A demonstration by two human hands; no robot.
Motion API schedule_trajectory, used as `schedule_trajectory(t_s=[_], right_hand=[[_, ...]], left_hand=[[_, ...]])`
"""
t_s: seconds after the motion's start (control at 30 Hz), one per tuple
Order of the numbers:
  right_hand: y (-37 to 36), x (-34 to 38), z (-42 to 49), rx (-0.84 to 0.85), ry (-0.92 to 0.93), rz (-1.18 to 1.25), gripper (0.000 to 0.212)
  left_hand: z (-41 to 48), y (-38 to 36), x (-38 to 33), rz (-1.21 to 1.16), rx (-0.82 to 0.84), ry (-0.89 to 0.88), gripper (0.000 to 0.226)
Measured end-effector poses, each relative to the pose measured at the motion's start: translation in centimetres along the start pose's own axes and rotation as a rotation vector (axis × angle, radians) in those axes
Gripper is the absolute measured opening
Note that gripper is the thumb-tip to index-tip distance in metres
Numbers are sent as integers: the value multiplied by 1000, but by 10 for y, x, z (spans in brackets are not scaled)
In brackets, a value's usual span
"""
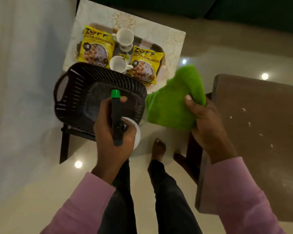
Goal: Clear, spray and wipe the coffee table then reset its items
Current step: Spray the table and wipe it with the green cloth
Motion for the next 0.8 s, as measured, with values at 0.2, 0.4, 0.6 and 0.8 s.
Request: schedule_trajectory(t_s=[0.2, 0.4, 0.6, 0.8], right_hand=[[109, 11, -36, -120, 74, 10, 33], [205, -22, -54, -344, 100, -54, 22], [256, -64, -74, -383, 117, -39, 31], [289, -90, -94, -327, 78, -92, 41]], left_hand=[[-74, -74, 4, -58, -4, 135, 48], [-142, -147, 14, -122, 154, 217, 45], [-201, -188, 28, -127, 219, 248, 47], [-250, -211, 37, -112, 133, 291, 46]])
Point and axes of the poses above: each hand's wrist, its own z-axis towards the middle knuckle, its own y-axis out of the back of the hand, x = y × z, the point moved 7 cm from there along z, towards the middle knuckle, and after that the axes turned 7 degrees about -z, right-handed, at the moved point
